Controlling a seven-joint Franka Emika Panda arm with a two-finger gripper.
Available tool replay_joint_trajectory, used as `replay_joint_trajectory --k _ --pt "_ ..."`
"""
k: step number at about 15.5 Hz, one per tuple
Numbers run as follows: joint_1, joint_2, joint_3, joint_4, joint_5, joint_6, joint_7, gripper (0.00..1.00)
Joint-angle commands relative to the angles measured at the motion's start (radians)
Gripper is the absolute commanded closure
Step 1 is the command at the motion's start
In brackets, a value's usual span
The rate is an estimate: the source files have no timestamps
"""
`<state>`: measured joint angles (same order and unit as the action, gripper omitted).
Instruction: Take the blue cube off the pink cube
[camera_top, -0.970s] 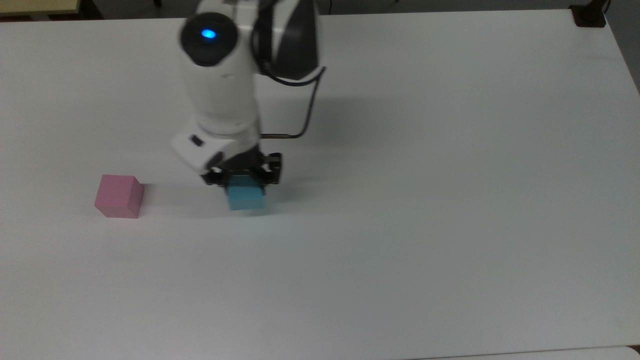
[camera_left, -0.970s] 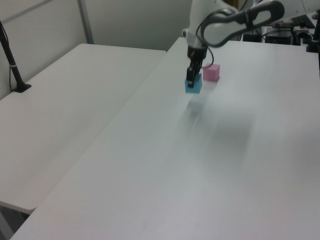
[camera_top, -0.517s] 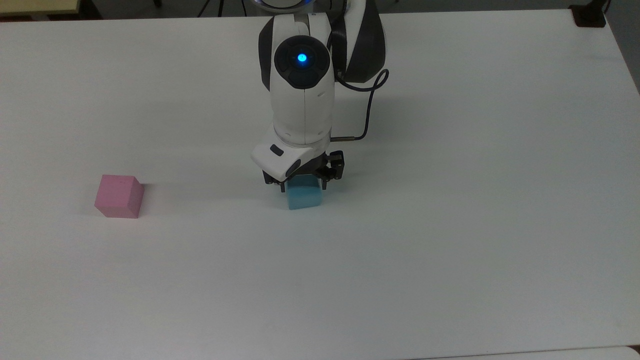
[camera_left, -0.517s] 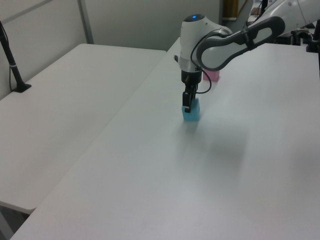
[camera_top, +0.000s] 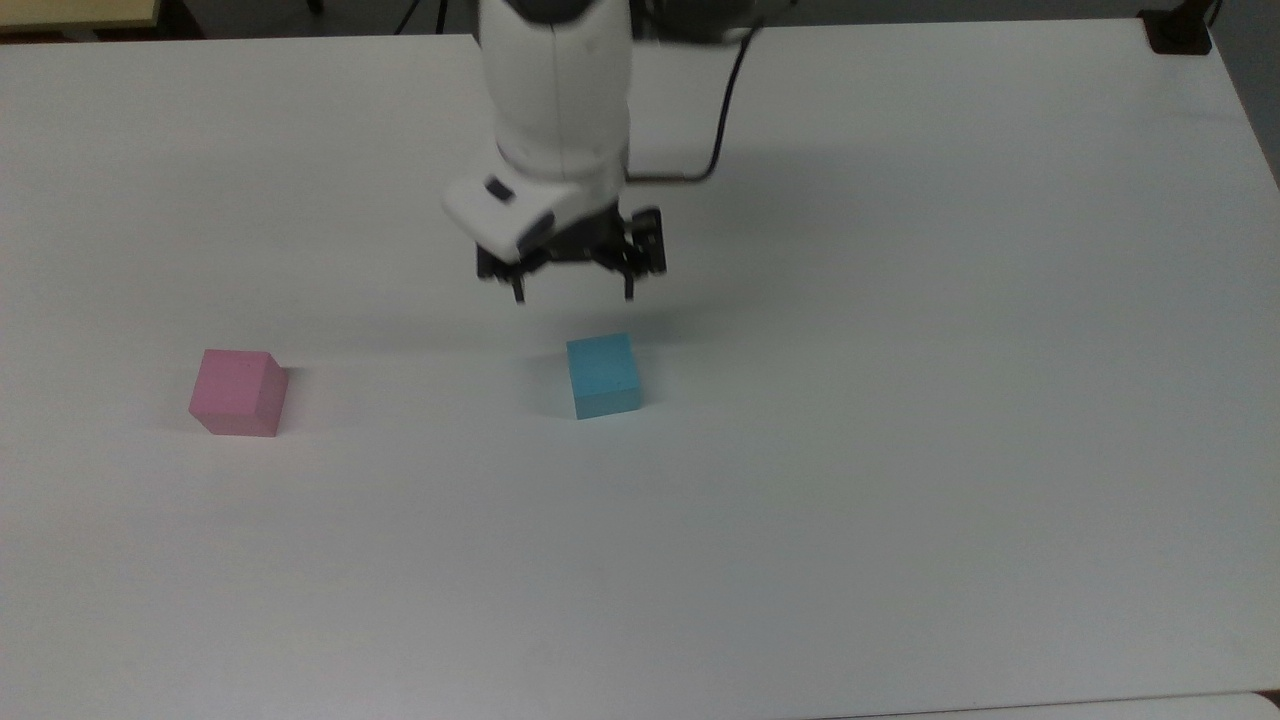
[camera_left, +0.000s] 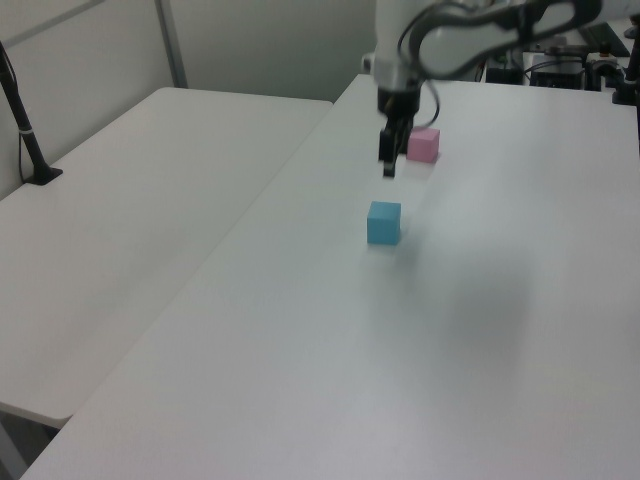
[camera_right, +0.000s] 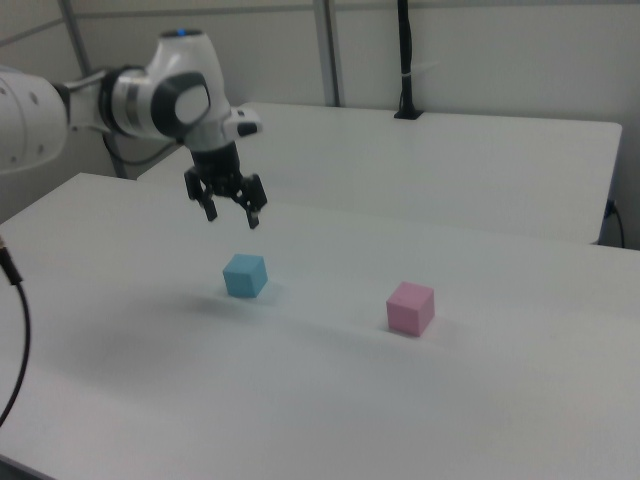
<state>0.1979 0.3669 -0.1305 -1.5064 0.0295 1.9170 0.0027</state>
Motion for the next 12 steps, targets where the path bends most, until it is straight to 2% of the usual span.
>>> replay_joint_trajectory --k 1,4,12 --pt "-0.037 -0.175 -0.015 -0.040 -0.031 -0.165 0.000 0.00" --pt "-0.046 -0.227 -0.018 -0.044 -0.080 -0.234 0.007 0.00" --pt "-0.066 -0.270 -0.018 -0.046 -0.079 -0.243 0.030 0.00"
